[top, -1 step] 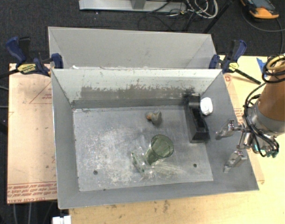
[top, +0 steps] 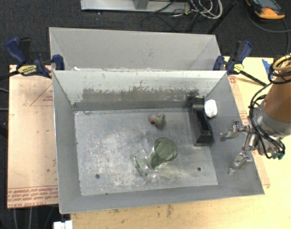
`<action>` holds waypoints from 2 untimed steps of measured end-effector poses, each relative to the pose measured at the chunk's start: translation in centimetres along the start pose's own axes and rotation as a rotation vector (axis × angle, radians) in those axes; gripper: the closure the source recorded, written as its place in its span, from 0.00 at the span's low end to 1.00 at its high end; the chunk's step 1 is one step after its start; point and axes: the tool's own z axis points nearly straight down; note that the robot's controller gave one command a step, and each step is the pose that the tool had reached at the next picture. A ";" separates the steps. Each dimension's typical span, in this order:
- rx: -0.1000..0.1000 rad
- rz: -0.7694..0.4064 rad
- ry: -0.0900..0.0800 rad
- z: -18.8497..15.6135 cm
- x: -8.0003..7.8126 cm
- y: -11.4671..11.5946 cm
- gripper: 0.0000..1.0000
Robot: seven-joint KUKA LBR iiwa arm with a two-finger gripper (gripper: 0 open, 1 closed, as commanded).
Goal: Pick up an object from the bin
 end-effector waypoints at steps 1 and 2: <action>0.000 0.074 -0.005 5.9 -0.3 4.8 0.00; -0.001 0.133 0.006 5.7 -5.2 7.7 0.00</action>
Offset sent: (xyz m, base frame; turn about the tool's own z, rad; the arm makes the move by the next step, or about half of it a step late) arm 0.0822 0.0876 -0.0377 0.1590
